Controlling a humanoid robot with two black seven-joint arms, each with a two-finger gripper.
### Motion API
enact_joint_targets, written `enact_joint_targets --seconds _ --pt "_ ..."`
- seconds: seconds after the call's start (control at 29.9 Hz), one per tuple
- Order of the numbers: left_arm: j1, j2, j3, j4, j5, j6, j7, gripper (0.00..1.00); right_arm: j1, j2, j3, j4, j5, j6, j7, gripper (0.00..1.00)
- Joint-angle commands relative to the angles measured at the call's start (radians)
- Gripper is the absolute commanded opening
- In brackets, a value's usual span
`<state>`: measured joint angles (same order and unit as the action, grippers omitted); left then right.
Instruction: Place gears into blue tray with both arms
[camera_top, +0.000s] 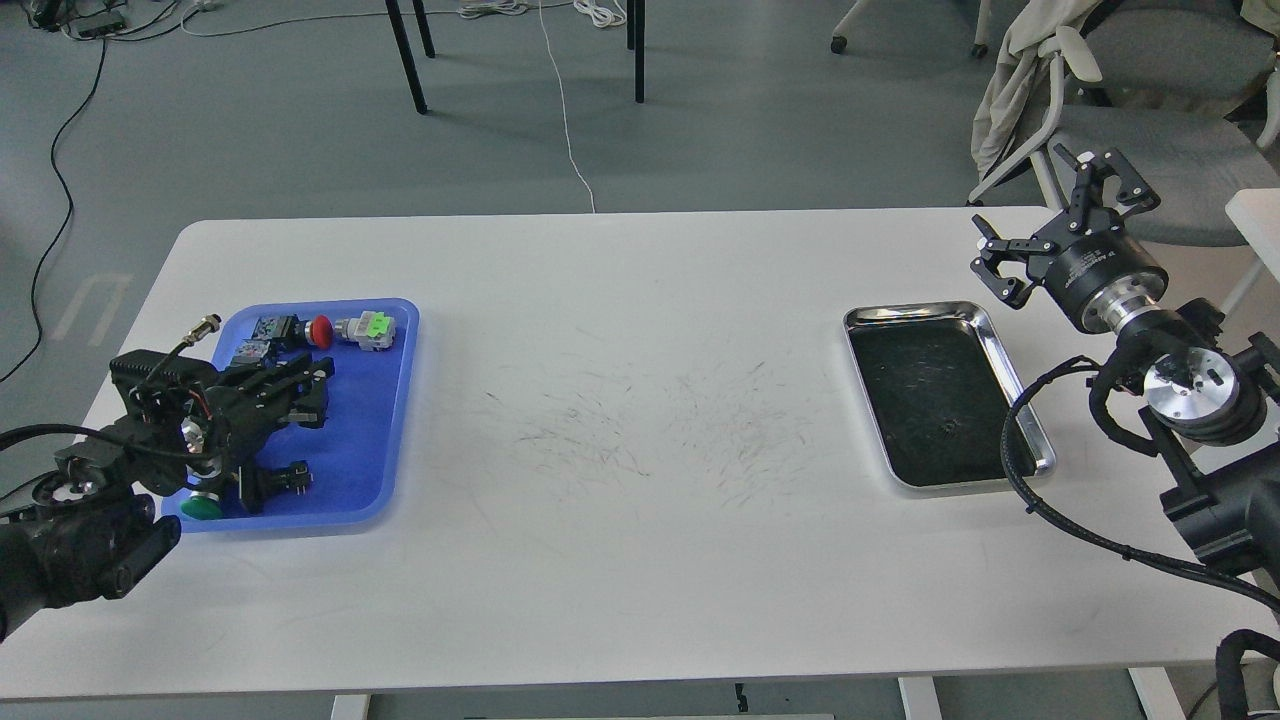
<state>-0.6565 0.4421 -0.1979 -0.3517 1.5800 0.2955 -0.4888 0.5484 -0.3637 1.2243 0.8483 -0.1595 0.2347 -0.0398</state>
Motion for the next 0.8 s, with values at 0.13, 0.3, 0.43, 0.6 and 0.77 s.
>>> enact_joint_targets --seconds 0.13,0.3,0.43,0.6,0.77 --pt "-0.012 -0.005 -0.001 0.002 -0.074 0.001 0.000 0.88 0.001 0.000 0.000 0.000 0.000 -0.001 0.000 0.96" --pt "-0.047 -0.006 -0.005 -0.010 -0.162 -0.003 0.000 0.96 0.001 0.000 0.000 0.001 0.000 -0.001 0.000 0.96" --pt "-0.130 -0.005 -0.008 -0.016 -0.251 0.001 0.000 0.97 -0.004 -0.011 -0.002 0.046 -0.002 0.006 0.000 0.96" --pt "-0.273 -0.002 -0.014 -0.061 -0.481 -0.006 0.000 0.97 0.007 -0.024 -0.023 0.061 -0.003 0.000 -0.002 0.96" --pt "-0.442 -0.011 -0.018 -0.061 -0.897 -0.084 0.016 0.97 0.025 -0.073 -0.037 0.067 -0.003 0.000 -0.003 0.96"
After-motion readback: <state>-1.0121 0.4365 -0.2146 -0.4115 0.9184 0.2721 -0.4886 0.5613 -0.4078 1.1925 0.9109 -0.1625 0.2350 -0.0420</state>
